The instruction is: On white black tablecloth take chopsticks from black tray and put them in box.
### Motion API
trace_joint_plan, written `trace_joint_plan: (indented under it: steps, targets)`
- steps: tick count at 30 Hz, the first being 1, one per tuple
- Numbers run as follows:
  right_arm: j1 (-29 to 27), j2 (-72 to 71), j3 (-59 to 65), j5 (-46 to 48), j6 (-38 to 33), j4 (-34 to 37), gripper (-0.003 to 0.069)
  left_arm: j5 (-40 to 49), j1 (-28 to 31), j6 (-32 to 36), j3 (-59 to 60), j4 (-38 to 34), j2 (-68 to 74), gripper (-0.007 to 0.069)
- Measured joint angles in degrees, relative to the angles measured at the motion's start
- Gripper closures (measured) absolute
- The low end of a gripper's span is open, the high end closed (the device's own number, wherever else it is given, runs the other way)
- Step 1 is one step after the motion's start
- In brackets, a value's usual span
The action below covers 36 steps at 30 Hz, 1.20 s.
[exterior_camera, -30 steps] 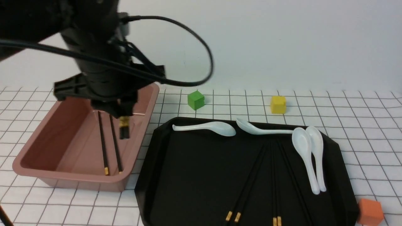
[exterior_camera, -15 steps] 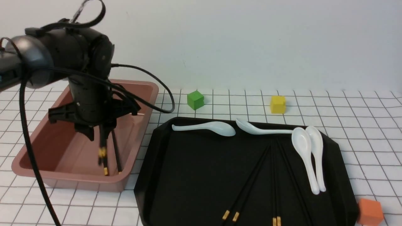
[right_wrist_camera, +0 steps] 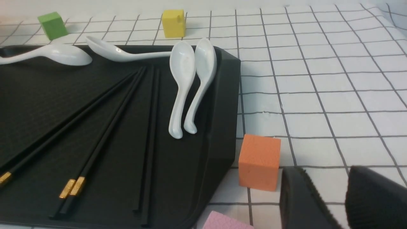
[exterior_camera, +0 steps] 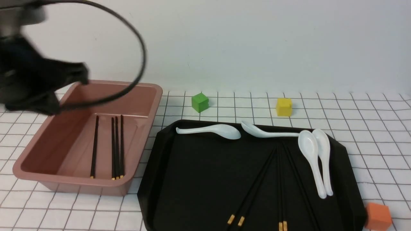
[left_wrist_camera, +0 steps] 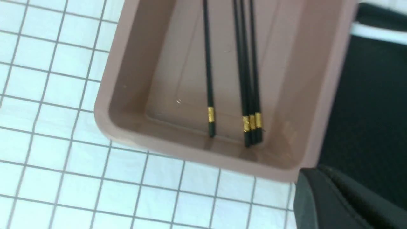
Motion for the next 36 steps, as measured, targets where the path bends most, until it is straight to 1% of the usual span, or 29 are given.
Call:
trace_joint_plan:
  steps: [1,2,4,6,7,9,11,13,15,17,18,20,22,36]
  targets:
    - [0.0,0.0,0.0,0.0,0.0,0.0,0.0419,-2.33,0.0,0.11,3.83,-0.94,-3.87,0.0637]
    - [0.0,0.0,0.0,0.0,0.0,0.0,0.0419,-7.11,0.0,0.61,11.12,-2.92,-10.92,0.0637]
    - [0.0,0.0,0.0,0.0,0.0,0.0,0.0419,-13.37,0.0,1.73,19.95,-5.59,-18.27,0.0637]
    - [0.0,0.0,0.0,0.0,0.0,0.0,0.0419,-22.28,0.0,3.59,30.87,-8.36,-31.11,0.0637]
    - [0.0,0.0,0.0,0.0,0.0,0.0,0.0419,-26.57,0.0,4.0,35.78,-9.01,-35.33,0.0637]
    - [0.0,0.0,0.0,0.0,0.0,0.0,0.0419,-33.41,0.0,4.36,43.6,-10.0,-43.9,0.0637]
    - [0.0,0.0,0.0,0.0,0.0,-0.01,0.0419,-36.53,0.0,3.45,48.48,-10.68,-51.8,0.0637]
    - [0.0,0.0,0.0,0.0,0.0,-0.01,0.0419,-37.55,0.0,2.57,50.67,-10.61,-57.13,0.0637]
    - [0.0,0.0,0.0,0.0,0.0,-0.06,0.0419,-38.79,0.0,1.93,53.22,-9.01,-64.09,0.0637]
    - [0.0,0.0,0.0,0.0,0.0,-0.06,0.0419,-40.0,0.0,1.86,54.16,-8.24,-66.33,0.0637]
    - [0.0,0.0,0.0,0.0,0.0,-0.06,0.0419,-41.96,0.0,1.75,55.23,-7.26,-67.9,0.0637]
    - [0.0,0.0,0.0,0.05,0.0,-0.06,0.0419,-44.59,0.0,1.75,56.54,-6.55,-68.47,0.0637]
    - [0.0,0.0,0.0,0.05,0.0,-0.06,0.0419,-45.32,0.0,1.75,57.27,-6.34,-68.47,0.0637]
    - [0.0,0.0,0.0,0.05,0.0,-0.06,0.0419,-42.5,0.0,1.7,57.94,-6.29,-66.47,0.0637]
